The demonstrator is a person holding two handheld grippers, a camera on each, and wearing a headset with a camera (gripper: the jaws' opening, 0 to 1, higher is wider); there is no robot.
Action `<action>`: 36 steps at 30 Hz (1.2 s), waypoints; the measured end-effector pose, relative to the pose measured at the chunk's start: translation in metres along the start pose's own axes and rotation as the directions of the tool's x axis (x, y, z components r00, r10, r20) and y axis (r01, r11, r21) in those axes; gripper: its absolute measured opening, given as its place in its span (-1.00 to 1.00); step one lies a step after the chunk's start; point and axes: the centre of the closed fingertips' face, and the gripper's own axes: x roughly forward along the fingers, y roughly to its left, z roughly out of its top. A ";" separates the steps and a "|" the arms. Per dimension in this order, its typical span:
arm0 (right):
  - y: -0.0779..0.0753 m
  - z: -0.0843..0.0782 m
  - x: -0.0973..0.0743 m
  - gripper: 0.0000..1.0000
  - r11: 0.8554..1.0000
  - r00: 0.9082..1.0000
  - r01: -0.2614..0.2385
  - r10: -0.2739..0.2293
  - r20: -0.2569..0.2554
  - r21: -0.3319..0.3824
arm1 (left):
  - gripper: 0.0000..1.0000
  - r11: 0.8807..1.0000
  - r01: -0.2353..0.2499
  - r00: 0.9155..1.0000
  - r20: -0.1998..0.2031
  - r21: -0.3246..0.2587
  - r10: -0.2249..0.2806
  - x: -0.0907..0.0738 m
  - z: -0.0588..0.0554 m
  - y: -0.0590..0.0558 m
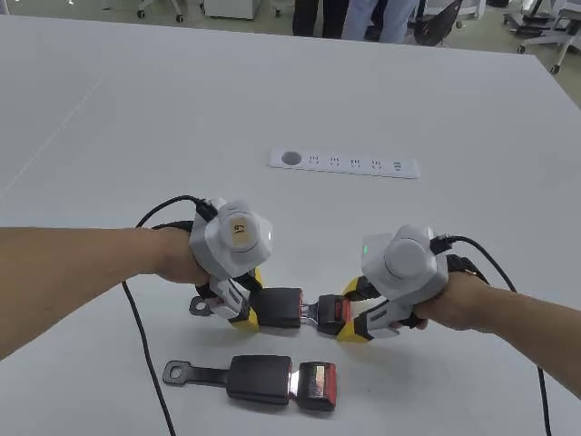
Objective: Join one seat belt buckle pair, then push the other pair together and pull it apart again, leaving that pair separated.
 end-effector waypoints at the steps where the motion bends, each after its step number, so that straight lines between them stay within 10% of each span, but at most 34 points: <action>1: 0.000 0.000 0.000 -0.41 1.000 1.000 0.001 -0.001 0.000 0.000 | -0.40 1.000 0.000 1.000 0.000 -0.001 0.000 0.000 0.000 0.000; 36: 0.000 0.014 0.009 -0.43 1.000 0.999 0.006 -0.007 0.031 0.021 | -0.41 1.000 -0.004 0.999 0.040 0.003 0.004 -0.001 0.000 0.000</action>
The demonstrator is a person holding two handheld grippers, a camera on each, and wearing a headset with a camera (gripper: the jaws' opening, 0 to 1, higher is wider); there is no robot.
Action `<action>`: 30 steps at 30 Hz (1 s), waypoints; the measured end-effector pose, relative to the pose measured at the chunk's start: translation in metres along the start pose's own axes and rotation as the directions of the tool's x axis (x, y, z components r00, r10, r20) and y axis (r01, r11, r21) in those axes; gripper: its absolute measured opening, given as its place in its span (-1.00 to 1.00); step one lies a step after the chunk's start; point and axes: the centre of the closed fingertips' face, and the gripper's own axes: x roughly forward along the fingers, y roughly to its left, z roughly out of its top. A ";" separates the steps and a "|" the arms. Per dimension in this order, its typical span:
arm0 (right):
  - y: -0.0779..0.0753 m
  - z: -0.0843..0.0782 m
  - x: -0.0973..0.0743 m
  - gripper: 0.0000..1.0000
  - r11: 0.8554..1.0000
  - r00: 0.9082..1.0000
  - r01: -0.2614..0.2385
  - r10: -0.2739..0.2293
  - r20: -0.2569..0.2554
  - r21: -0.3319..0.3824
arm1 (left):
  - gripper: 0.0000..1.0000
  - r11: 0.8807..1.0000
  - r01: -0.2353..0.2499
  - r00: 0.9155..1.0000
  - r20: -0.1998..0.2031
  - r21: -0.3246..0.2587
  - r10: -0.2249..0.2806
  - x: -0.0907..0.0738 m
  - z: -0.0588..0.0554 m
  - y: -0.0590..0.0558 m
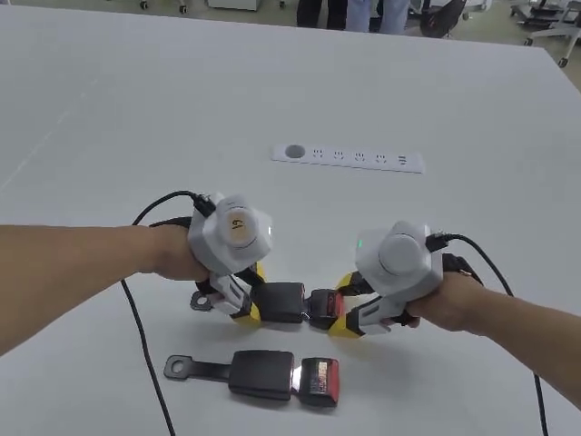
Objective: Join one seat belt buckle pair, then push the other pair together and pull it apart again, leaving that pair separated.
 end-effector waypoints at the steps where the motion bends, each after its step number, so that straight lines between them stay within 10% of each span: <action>1: 0.000 0.000 0.000 -0.44 1.000 1.000 0.000 0.000 -0.002 -0.002 | -0.41 1.000 0.000 1.000 0.015 -0.007 0.000 0.000 0.000 0.000; 30: 0.000 0.001 0.002 -0.45 1.000 1.000 -0.003 0.003 -0.006 -0.021 | -0.41 0.999 0.016 1.000 0.003 0.051 -0.017 0.003 0.001 0.001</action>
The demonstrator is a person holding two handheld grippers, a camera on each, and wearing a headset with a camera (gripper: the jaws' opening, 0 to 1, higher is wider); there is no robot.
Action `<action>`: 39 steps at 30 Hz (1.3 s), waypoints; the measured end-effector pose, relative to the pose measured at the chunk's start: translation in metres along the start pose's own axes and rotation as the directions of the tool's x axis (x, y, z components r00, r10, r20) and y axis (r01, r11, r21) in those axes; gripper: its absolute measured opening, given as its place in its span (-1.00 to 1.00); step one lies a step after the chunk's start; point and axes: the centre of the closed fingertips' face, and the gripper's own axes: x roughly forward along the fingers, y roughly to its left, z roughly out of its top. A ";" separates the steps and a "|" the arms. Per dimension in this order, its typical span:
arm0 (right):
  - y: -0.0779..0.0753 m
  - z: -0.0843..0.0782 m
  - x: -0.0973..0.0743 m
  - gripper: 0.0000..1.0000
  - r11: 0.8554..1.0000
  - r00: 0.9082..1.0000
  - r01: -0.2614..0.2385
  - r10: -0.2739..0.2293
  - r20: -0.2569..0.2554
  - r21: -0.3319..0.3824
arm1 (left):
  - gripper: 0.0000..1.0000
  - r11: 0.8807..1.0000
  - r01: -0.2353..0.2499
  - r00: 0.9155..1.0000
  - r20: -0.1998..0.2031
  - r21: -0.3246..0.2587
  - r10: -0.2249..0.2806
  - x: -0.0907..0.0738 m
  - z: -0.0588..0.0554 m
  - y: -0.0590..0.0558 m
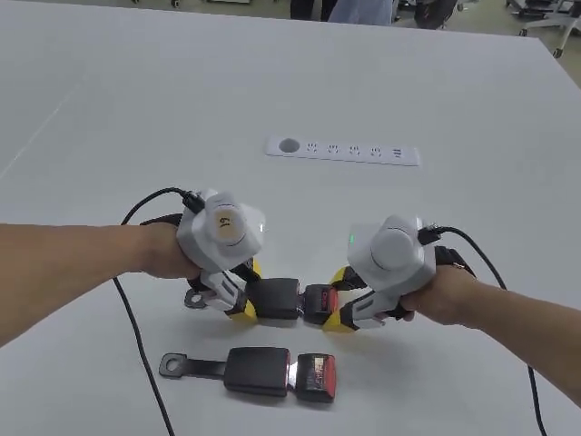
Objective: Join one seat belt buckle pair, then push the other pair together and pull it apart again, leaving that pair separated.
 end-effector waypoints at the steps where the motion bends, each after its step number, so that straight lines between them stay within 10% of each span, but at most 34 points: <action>1: 0.000 0.000 0.000 -0.45 1.000 1.000 0.001 -0.001 -0.001 -0.002 | -0.41 1.000 0.000 1.000 -0.001 0.001 0.000 -0.001 0.002 -0.002; 39: 0.002 -0.017 -0.011 -0.40 0.999 0.998 -0.013 0.011 -0.063 -0.035 | -0.38 1.000 0.003 0.997 -0.077 -0.004 -0.003 -0.001 0.002 -0.003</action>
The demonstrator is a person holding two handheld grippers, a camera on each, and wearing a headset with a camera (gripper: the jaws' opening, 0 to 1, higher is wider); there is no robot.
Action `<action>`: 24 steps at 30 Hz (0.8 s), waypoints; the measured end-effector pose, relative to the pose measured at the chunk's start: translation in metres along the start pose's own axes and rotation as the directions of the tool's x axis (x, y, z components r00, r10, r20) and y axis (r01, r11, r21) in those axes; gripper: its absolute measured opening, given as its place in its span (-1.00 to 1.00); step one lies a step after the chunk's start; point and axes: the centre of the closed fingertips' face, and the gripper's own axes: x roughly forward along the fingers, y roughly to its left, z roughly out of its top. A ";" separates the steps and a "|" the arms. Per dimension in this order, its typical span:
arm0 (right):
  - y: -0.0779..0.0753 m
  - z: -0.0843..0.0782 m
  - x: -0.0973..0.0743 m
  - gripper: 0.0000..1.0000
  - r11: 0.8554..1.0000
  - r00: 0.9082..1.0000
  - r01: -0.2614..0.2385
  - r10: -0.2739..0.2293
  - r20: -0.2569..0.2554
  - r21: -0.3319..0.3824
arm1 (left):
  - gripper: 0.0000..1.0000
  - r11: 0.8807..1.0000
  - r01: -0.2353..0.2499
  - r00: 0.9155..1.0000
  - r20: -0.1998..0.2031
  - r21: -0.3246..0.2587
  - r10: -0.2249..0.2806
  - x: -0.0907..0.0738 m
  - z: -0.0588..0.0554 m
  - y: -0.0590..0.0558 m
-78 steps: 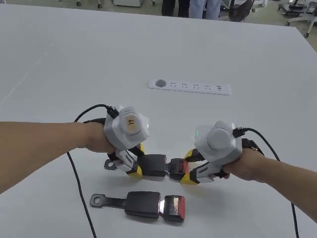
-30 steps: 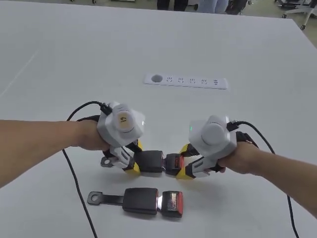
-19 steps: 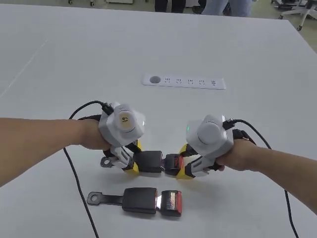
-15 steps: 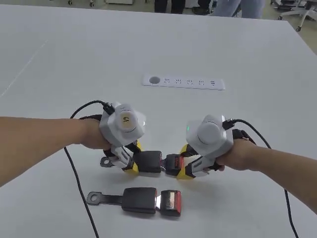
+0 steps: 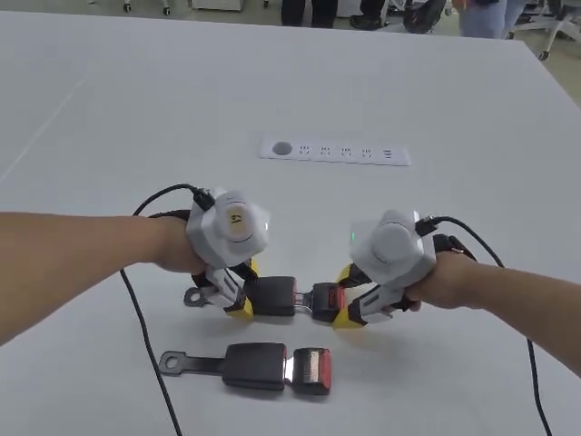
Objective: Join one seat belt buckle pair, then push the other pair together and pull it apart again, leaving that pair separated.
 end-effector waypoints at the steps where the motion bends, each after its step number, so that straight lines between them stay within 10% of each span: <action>1: 0.001 0.000 0.000 -0.40 1.000 1.000 -0.001 0.001 0.000 -0.002 | -0.38 1.000 0.000 1.000 -0.001 0.000 0.000 0.000 0.000 0.000; 24: -0.003 -0.009 -0.005 -0.40 1.000 1.000 0.002 -0.002 -0.017 -0.006 | -0.38 1.000 0.002 1.000 -0.025 0.008 -0.002 0.001 0.001 -0.001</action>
